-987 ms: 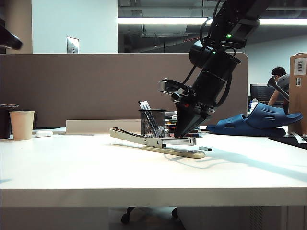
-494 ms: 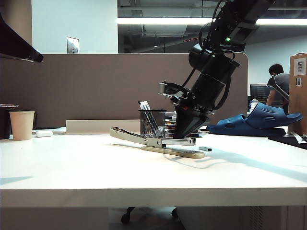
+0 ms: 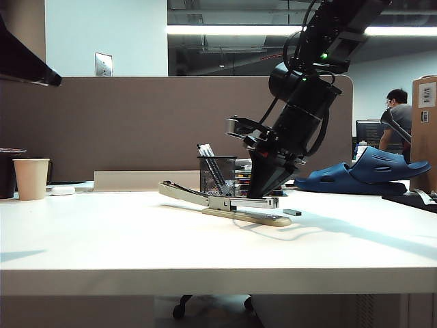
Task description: Pick up a set of staples and put them into the open stapler.
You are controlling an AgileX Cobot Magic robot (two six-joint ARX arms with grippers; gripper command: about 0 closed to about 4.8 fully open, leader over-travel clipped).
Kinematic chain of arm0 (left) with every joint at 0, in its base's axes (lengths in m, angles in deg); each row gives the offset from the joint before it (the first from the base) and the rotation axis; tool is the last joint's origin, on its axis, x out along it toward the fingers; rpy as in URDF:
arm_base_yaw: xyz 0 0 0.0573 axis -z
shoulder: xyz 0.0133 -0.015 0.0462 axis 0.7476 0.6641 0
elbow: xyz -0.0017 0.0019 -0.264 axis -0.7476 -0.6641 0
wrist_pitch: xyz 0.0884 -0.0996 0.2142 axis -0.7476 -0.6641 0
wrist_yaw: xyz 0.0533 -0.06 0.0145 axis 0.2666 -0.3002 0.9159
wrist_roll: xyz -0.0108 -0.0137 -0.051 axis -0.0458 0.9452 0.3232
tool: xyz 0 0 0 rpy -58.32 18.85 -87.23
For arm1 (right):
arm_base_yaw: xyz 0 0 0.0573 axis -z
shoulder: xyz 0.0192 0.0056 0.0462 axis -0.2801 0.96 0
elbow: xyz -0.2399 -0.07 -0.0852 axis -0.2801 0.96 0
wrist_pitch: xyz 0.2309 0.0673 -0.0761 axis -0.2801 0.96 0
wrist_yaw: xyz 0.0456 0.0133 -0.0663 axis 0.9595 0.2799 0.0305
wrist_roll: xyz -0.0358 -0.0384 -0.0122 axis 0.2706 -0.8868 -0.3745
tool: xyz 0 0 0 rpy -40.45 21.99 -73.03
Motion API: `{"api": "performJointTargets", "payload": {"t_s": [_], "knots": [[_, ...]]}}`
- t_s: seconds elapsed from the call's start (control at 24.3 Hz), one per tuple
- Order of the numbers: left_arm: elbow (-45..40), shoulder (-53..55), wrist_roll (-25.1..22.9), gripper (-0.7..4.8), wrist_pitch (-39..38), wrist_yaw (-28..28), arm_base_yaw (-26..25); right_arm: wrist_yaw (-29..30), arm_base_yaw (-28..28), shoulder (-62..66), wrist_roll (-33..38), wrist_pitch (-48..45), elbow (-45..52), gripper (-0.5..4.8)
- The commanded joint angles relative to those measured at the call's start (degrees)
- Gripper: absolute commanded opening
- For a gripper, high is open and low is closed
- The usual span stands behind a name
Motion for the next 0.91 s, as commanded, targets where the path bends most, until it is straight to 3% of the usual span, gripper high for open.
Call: {"api": "performJointTargets", "payload": {"t_s": [0.04, 0.29, 0.41, 0.91], "knots": [[0.24, -0.11, -0.07, -0.05, 0.74, 0.2, -0.07, 0.85, -0.15, -0.04, 0.07, 2.71, 0.0, 0.53], [0.24, -0.11, -0.07, -0.05, 0.74, 0.2, -0.07, 0.98, -0.15, -0.09, 0.07, 4.13, -0.02, 0.55], [0.24, -0.11, -0.09, -0.05, 0.74, 0.2, -0.07, 0.98, -0.15, -0.15, 0.07, 4.83, -0.39, 1.08], [0.24, -0.09, -0.2, -0.05, 0.72, 1.44, -0.07, 2.36, -0.15, -0.13, 0.02, 8.04, -5.53, 1.12]]}}
